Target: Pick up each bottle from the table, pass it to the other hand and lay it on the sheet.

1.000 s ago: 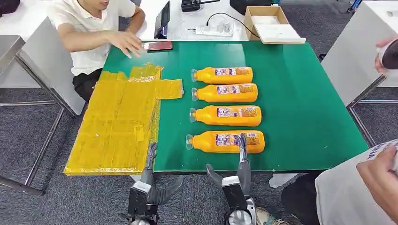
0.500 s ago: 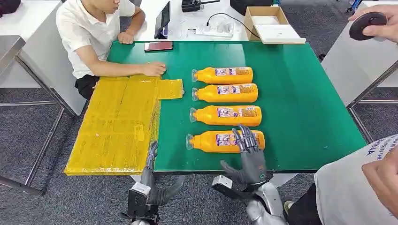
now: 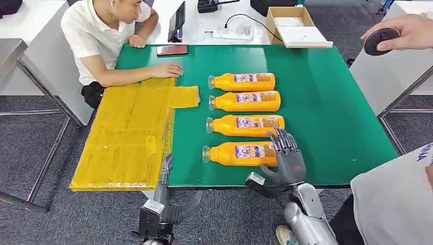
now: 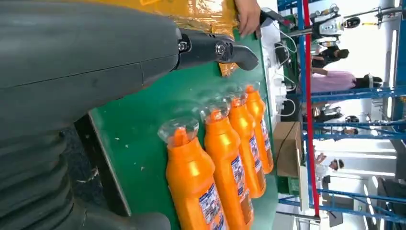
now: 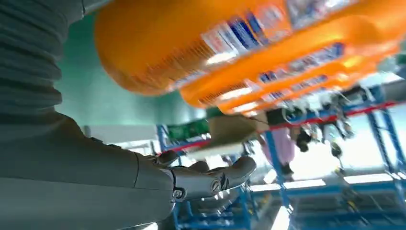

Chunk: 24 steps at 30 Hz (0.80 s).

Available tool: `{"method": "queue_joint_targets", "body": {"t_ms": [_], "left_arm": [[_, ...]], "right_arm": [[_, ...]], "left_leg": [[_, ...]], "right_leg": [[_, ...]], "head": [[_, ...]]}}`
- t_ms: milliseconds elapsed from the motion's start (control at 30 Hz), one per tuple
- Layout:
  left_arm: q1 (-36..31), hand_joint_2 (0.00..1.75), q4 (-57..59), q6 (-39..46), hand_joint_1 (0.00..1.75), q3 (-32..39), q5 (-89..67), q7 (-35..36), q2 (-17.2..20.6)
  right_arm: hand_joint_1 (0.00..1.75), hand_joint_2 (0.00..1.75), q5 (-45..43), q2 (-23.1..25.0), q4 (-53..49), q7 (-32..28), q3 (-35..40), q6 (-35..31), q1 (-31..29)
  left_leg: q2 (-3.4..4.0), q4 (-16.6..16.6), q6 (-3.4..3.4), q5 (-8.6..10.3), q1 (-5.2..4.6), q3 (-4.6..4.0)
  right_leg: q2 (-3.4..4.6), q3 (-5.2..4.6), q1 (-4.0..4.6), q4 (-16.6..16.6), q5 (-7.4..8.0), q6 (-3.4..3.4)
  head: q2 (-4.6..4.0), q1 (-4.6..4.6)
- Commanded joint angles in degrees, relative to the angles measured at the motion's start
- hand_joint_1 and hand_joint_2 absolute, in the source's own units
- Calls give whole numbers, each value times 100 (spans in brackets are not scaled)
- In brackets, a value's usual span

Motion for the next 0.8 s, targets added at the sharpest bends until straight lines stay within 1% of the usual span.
{"method": "queue_joint_targets", "body": {"t_ms": [33,100,133,167,200,267,300,400,433,567,667,700,800], "left_arm": [[-54,175,64,-47,0,-167,42,-182,193],[-65,175,23,-71,0,-212,31,-181,220],[-63,175,-5,-76,0,-222,31,-180,229],[-54,175,-51,-83,0,-238,30,-180,247],[-48,175,-92,-89,0,-250,27,-180,264],[-50,175,-126,-104,0,-265,22,-177,283],[-50,175,-126,-104,0,-265,22,-177,283],[-51,175,-162,-122,0,-285,3,-162,301],[-63,175,-180,-139,0,-287,0,-140,307],[-81,175,-278,-195,0,-314,-56,-100,331],[-88,175,-284,-197,0,-316,-62,-94,332],[-88,175,-284,-197,0,-316,-62,-94,332],[-88,175,-284,-197,0,-316,-62,-94,332]], "right_arm": [[0,175,-52,-69,1492,136,405,-78,-661],[0,175,-21,-79,1711,238,516,-58,-787],[0,175,0,-77,1793,267,557,-43,-841],[0,175,-9,-73,1923,308,605,65,-920],[0,175,-8,-63,2019,326,661,169,-980],[0,175,-25,-62,2056,340,692,214,-1009],[0,175,-25,-62,2056,340,692,214,-1009],[0,175,36,-73,2176,410,810,330,-1061],[0,175,44,-63,2240,449,852,400,-1086],[0,175,243,-64,2486,691,1104,685,-1257],[0,175,244,-65,2487,700,1108,698,-1271],[0,175,244,-65,2487,700,1108,698,-1271],[0,175,244,-65,2487,700,1108,698,-1271]], "left_leg": [[12,-4,-9,-7,4,19],[22,-5,-13,-13,7,29],[17,-5,-10,-9,4,21],[16,-3,-8,-7,4,14],[25,-4,-13,-13,6,28],[12,-3,-6,-5,3,11],[20,-3,-11,-11,7,23],[17,-3,-11,-9,7,23],[12,-2,-8,-5,5,14],[19,-3,-12,-9,8,25],[13,-4,-9,-5,6,25],[17,-6,-14,-8,9,37],[10,-4,-8,-3,5,32]], "right_leg": [[6,17,6,-6,-4,-10],[14,24,9,-6,-7,-14],[11,17,6,-4,-5,-10],[11,11,5,-3,-3,-9],[16,21,8,-3,-6,-13],[8,9,4,-2,-2,-7],[12,20,9,-4,-5,-13],[10,19,9,-5,-4,-12],[6,11,6,-3,-2,-8],[10,20,10,-5,-4,-13],[2,19,8,-5,-3,-10],[1,30,11,-7,-6,-16],[-1,25,6,-5,-3,-9]], "head": [[0,2],[-2,0],[-2,0],[0,0],[0,0],[0,0],[-2,0],[-2,0],[0,0],[0,0],[0,0],[0,0],[0,0]]}}
